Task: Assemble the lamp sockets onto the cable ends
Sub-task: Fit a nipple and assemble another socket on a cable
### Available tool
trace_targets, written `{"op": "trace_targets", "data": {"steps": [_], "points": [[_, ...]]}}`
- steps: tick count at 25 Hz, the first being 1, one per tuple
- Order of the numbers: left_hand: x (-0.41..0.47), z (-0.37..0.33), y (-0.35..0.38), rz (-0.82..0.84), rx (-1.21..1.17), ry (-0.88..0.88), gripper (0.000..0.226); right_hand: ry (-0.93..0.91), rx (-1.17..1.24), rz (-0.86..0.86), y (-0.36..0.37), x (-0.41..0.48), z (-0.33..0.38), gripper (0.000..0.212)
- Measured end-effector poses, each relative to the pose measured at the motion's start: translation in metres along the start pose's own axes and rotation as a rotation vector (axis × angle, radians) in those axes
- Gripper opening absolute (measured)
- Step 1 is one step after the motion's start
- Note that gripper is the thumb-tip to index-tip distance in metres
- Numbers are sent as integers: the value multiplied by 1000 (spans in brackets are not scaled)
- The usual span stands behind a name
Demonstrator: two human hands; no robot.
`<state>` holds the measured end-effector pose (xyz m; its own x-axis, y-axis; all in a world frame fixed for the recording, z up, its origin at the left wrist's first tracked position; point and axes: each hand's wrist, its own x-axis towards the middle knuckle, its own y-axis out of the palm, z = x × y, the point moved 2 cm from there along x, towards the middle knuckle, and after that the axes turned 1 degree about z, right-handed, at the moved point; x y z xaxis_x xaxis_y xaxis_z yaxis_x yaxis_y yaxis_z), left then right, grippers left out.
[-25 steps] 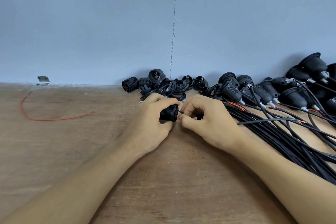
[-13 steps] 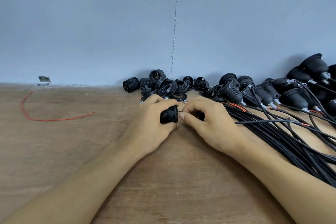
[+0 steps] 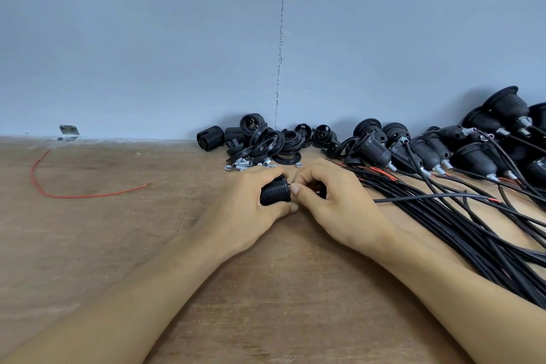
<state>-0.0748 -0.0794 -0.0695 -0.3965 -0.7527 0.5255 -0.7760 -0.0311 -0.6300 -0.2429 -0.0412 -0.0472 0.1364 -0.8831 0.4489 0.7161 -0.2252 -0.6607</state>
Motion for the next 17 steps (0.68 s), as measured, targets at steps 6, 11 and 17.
{"op": "trace_targets", "data": {"steps": [6,11,17], "points": [[-2,-4,-1,15,-9,0,31,61,45,-1,3,0,0,12],[1,-2,-3,0,-54,-49,33,76,12,-63,0,1,-1,11],[1,0,-1,-10,-11,-43,33,63,-7,-45,-3,3,-5,8]]}}
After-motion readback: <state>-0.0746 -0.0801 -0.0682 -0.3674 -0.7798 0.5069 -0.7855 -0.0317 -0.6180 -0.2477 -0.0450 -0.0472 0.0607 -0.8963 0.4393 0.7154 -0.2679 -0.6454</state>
